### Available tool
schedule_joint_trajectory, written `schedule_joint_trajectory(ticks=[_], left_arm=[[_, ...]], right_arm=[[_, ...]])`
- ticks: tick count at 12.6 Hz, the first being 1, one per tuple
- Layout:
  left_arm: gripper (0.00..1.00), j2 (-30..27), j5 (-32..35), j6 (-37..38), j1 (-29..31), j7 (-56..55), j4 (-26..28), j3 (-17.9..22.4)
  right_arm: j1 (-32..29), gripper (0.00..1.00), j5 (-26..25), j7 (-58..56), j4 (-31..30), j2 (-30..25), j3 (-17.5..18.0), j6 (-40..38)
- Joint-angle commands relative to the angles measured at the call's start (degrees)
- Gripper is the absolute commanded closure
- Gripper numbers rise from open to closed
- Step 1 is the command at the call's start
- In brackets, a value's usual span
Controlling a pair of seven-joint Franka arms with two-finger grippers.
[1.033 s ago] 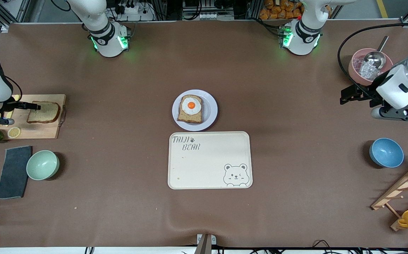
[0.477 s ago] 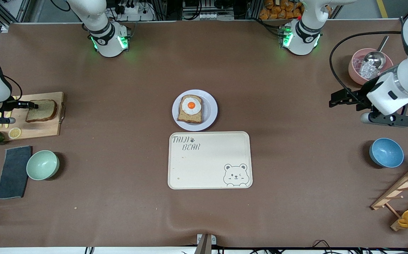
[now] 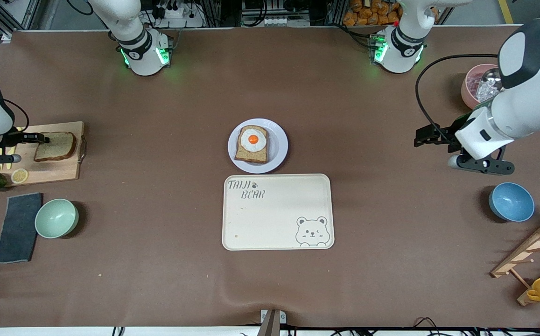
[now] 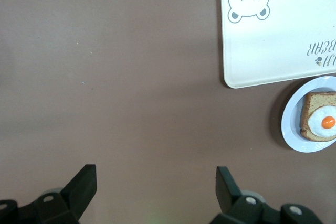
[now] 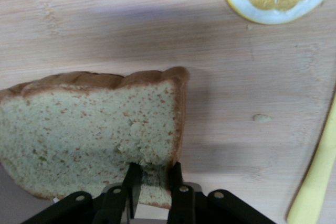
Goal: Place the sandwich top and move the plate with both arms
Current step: 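Grasp the bread slice edge with the right gripper while the left gripper lowers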
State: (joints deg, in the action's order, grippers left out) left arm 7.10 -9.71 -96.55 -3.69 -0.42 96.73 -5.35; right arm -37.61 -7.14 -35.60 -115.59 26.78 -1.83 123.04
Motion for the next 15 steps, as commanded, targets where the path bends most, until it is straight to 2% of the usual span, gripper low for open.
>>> schedule_joint_trajectory(ticks=[1, 8, 15], left_arm=[[0.00, -0.7, -1.7, -1.4, -0.2, -1.2, 1.6, -0.4], [0.00, -0.7, -1.7, -2.0, -0.1, -1.2, 2.1, -0.7], [0.00, -3.4, -1.6, -0.3, 1.4, -1.1, 1.6, -0.2]], right_arm=[[-1.8, 1.00, -0.7, -1.6, 0.3, 0.5, 1.0, -0.3], [-1.1, 1.00, -0.6, -4.3, 1.8, -1.5, 1.4, -3.2], [-1.1, 1.00, -0.5, -5.5, 6.7, -7.2, 7.0, -13.3]])
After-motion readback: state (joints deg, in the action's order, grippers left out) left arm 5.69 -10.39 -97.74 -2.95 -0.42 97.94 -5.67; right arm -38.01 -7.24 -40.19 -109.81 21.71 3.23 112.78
